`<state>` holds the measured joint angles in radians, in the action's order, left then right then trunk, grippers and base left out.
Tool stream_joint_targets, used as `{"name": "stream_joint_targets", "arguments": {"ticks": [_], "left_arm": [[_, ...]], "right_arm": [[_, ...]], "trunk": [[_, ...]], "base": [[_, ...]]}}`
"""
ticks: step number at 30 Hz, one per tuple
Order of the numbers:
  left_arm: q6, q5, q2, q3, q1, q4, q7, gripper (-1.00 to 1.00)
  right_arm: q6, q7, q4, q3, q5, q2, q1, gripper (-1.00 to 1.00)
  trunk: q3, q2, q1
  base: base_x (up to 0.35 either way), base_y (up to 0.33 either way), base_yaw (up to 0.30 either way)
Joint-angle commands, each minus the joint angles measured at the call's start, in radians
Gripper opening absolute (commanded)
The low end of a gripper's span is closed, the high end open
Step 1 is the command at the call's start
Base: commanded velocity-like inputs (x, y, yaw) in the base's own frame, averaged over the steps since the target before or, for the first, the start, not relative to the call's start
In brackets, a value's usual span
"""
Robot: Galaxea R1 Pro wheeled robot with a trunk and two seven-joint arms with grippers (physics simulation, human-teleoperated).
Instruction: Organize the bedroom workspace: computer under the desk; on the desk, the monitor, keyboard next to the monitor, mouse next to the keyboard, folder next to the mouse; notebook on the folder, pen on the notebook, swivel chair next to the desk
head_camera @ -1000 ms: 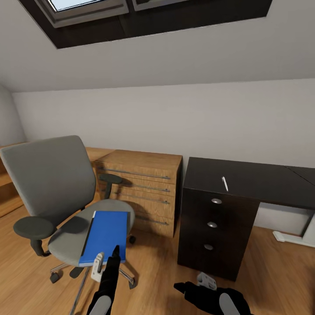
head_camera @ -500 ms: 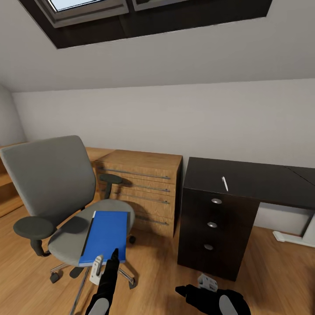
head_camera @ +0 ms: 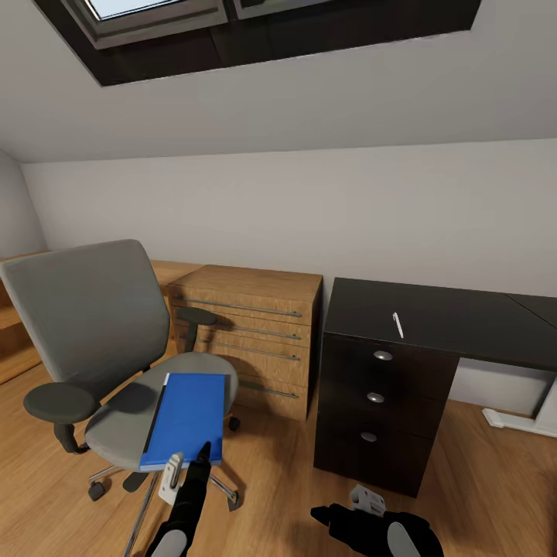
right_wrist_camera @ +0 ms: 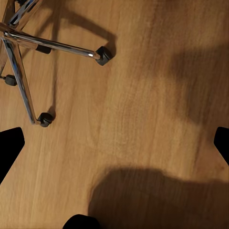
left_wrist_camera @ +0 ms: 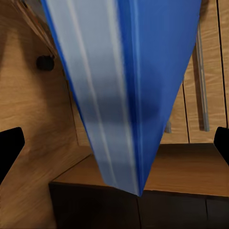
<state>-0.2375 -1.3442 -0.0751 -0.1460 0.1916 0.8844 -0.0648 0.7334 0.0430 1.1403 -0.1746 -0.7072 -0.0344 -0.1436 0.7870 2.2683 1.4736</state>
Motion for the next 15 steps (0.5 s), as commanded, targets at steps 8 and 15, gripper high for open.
{"name": "stream_joint_targets", "arguments": {"ticks": [8,15], "left_arm": [[-0.003,-0.011,0.002,-0.003,0.005,-0.017,-0.020,1.00],[-0.007,-0.007,0.002,-0.003,0.006,-0.020,-0.023,1.00]], "right_arm": [[0.003,0.005,0.001,-0.002,-0.005,-0.001,-0.001,1.00],[0.003,0.005,0.001,-0.002,-0.005,-0.001,-0.001,1.00]], "trunk": [[0.001,0.000,0.000],[0.001,0.000,0.000]], "base": [[0.000,0.000,0.000],[0.076,0.000,0.000]]}}
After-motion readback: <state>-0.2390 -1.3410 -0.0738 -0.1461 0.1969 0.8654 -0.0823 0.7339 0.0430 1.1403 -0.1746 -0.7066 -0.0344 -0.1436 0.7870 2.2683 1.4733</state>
